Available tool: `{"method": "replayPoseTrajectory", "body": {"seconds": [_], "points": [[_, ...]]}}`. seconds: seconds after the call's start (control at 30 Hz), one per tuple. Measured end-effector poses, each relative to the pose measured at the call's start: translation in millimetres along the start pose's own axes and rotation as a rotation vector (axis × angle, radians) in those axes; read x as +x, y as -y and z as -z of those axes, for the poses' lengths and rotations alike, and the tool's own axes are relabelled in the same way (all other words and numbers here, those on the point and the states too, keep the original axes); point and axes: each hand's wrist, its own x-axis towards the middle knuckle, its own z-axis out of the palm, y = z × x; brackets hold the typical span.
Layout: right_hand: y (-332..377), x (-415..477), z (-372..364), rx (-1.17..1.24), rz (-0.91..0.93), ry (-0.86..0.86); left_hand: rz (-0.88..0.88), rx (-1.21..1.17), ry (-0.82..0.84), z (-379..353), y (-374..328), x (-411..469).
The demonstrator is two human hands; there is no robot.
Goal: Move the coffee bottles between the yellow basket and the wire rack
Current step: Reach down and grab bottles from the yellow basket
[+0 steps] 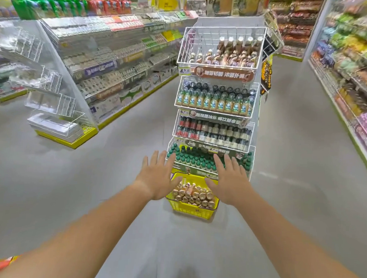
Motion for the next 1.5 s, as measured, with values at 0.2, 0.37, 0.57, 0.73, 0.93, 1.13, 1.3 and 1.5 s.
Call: {"method": "replayPoseTrajectory", "body": {"seconds": [0.2, 0.37, 0.57, 0.73, 0.93, 1.13, 1.3, 1.5], "points": [[-22.4, 128.1, -20.1, -0.012, -0.035, 0.035, -0.031, -0.074, 0.075, -12.5, 25.6, 126.4], [-36.0, 211.3, -35.6, -0.002, -0.069, 0.079, -0.075, -0.125, 0.126, -28.5, 48.1, 219.1], [-53.3, 308.3, -75.8, 0.022, -0.161, 0.142, -0.126, -0.165, 0.226, -80.5, 70.7, 334.8], [-66.6, 381.5, -120.5, 0.049, -0.263, 0.278, -0.201, -0.182, 0.356, -128.0, 83.7, 424.5], [-88.7, 459.7, -183.3, 0.104, -0.315, 0.369, -0.215, -0.166, 0.437, -186.3, 90.5, 528.6], [-128.9, 504.7, -280.1, 0.155, -0.319, 0.478, -0.248, -0.146, 0.535, -294.9, 53.0, 577.5], [-159.8, 506.7, -396.5, 0.19, -0.31, 0.555, -0.204, -0.213, 0.625, -413.0, 14.1, 574.9], [-189.7, 488.6, -540.4, 0.241, -0.324, 0.635, -0.215, -0.192, 0.768, -560.2, -29.6, 562.1]]}}
